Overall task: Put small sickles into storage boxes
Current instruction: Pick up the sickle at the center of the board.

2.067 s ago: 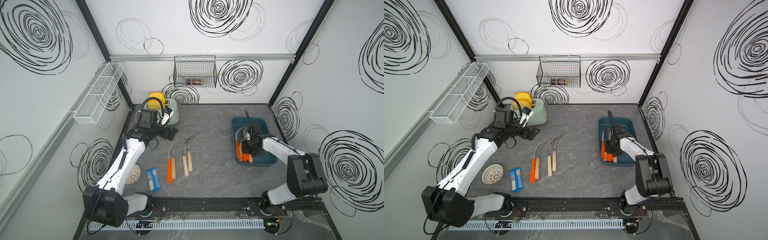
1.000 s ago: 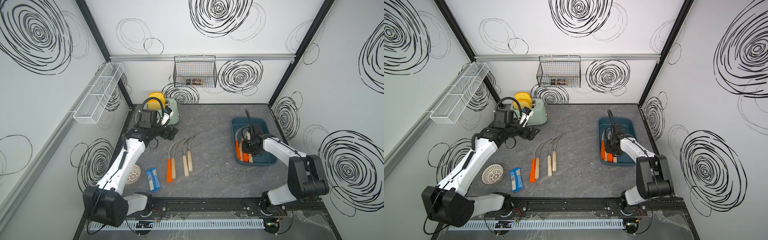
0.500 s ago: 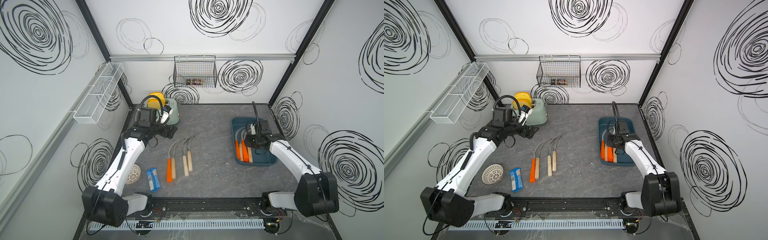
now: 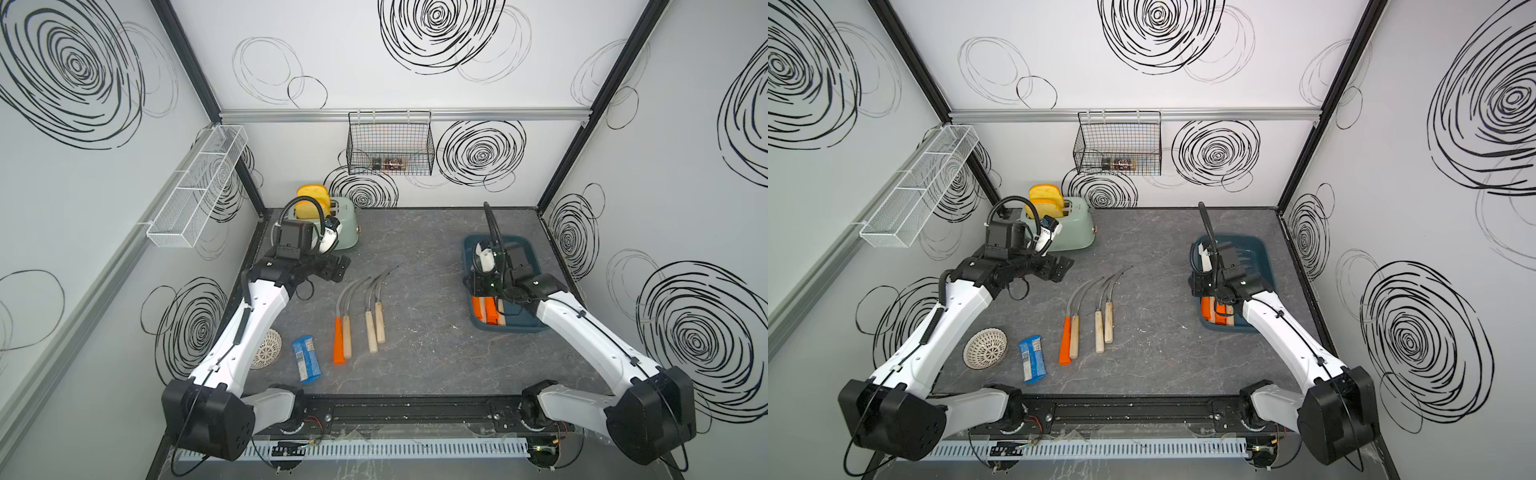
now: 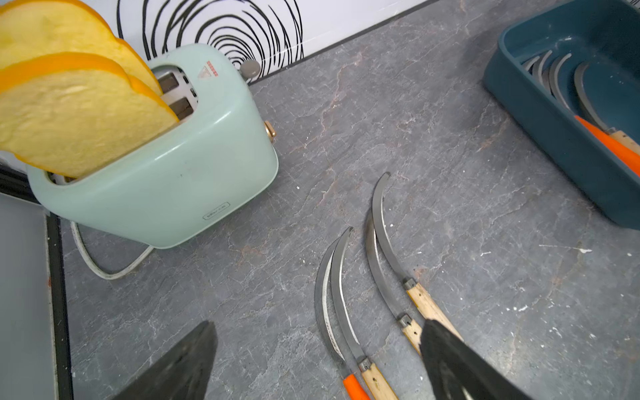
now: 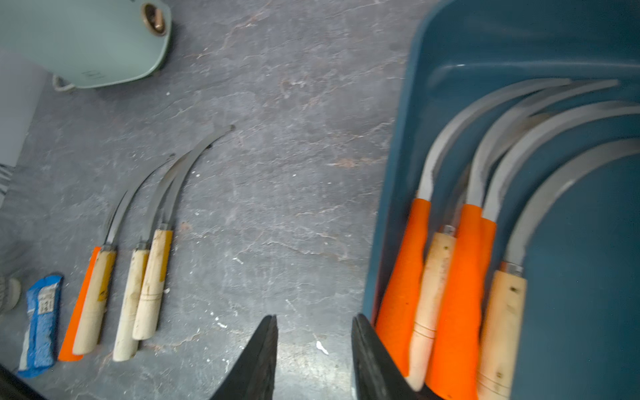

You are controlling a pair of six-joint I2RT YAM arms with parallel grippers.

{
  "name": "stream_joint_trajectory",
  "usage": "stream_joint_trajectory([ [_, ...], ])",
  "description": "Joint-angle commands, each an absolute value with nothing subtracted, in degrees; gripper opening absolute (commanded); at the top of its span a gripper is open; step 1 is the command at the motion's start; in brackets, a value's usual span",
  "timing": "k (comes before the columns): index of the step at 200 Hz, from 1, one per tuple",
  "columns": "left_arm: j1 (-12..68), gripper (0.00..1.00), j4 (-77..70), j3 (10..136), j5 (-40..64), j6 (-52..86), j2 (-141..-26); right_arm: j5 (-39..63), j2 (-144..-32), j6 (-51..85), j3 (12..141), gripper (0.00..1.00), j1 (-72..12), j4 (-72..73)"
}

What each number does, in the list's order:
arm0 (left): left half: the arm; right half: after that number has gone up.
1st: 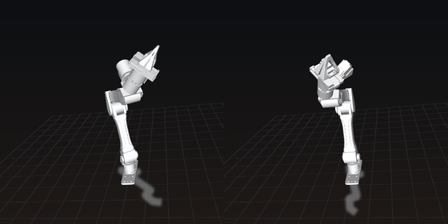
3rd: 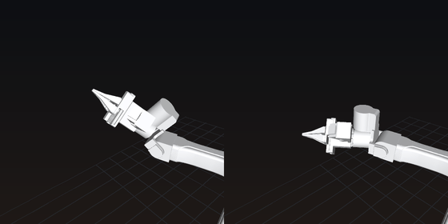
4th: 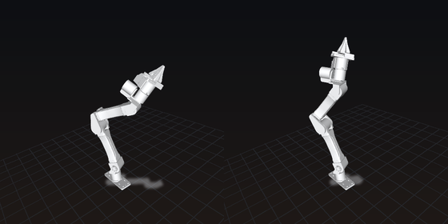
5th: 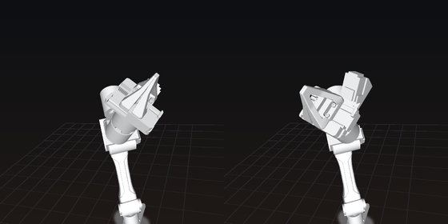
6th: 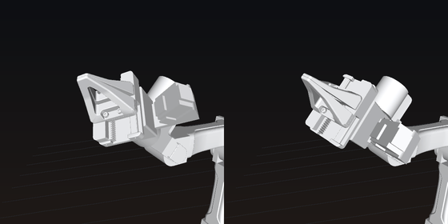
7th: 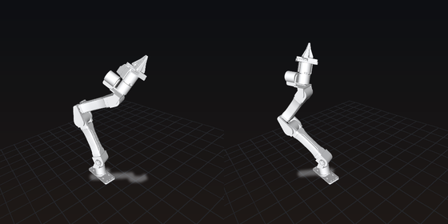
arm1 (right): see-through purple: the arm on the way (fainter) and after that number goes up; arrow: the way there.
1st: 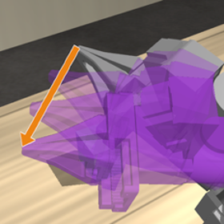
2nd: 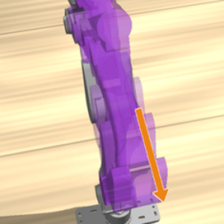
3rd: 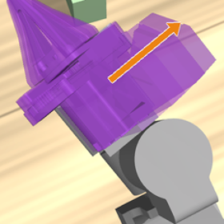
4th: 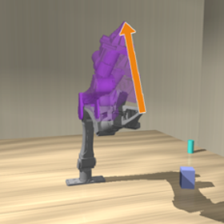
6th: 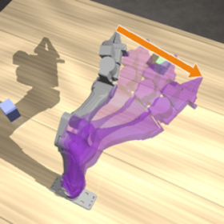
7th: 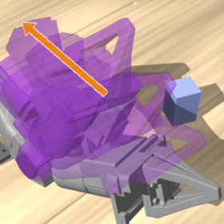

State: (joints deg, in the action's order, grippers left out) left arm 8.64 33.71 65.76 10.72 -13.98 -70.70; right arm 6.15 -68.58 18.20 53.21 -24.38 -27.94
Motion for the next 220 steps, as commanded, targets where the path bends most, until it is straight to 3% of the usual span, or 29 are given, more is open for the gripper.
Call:
stream_joint_trajectory([
  [1,8.98,0.96,33.75,63.62,9.68,-14.56,-68.87,6.42,-68.48,19.88,51.99,0.39,-28.44,-25.55],
  [95,9.21,0.96,33.09,61.02,10.71,-15.19,-66.93,2.22,-72.65,27.67,50.22,0.38,-43.02,-22.77],
  [220,9.54,0.97,32.97,59.25,13.28,-14.97,-60.33,2.92,-77.21,30.88,51.95,0.39,-46.93,-22.86],
])
